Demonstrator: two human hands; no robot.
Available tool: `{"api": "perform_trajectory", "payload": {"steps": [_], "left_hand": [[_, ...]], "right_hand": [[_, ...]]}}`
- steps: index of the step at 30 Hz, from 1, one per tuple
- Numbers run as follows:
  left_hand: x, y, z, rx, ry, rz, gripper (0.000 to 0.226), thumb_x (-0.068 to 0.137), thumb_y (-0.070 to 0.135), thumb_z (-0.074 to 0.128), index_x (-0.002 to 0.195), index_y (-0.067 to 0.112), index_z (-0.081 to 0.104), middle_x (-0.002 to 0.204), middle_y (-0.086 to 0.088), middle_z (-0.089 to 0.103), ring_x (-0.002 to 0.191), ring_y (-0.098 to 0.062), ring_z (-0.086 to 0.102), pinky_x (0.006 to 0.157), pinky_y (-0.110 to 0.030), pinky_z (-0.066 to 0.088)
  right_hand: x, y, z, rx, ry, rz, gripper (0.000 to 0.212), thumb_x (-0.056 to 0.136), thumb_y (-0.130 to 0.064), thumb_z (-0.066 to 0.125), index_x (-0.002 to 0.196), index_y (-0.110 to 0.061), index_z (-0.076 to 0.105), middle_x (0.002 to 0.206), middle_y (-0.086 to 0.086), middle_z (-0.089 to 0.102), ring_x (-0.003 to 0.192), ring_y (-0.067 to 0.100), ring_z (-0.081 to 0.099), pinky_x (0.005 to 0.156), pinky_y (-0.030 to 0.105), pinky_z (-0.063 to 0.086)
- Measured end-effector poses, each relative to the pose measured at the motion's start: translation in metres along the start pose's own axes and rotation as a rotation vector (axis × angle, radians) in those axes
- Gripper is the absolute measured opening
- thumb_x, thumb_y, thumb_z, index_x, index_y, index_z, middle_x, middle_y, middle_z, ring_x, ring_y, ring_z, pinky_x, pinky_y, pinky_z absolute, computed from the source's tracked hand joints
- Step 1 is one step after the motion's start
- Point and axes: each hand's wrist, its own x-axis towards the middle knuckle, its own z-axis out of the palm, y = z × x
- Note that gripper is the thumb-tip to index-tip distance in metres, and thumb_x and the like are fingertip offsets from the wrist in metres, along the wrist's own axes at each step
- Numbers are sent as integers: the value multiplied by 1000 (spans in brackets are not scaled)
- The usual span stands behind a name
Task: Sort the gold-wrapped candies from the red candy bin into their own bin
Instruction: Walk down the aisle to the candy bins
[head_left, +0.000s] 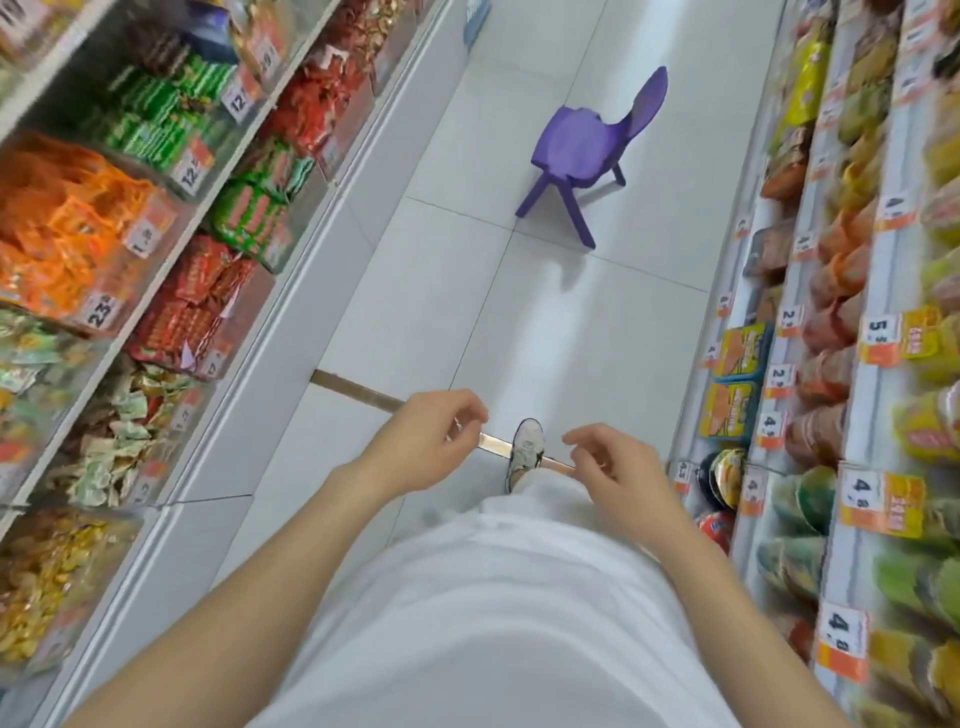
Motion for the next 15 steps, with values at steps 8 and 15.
{"api": "perform_trajectory", "payload": {"steps": [8,15], "left_hand": [[144,-7,-112,90,91,-184,12,103,35,53,106,39,65,95,21,65,88,-2,63,78,-36,57],[301,-37,-232,-92,273,-296,13,101,30,60,107,33,71,97,20,69,85,-4,67,77,-36,61]], "right_hand": [[248,-130,-91,-41,-140,-148,24,103,-17,54,113,-27,73,83,-7,70,68,7,60,64,15,45],[466,-242,-114,-120,-180,-293,24,102,-17,54,113,-26,73,81,-8,71,73,11,64,68,22,52]]}}
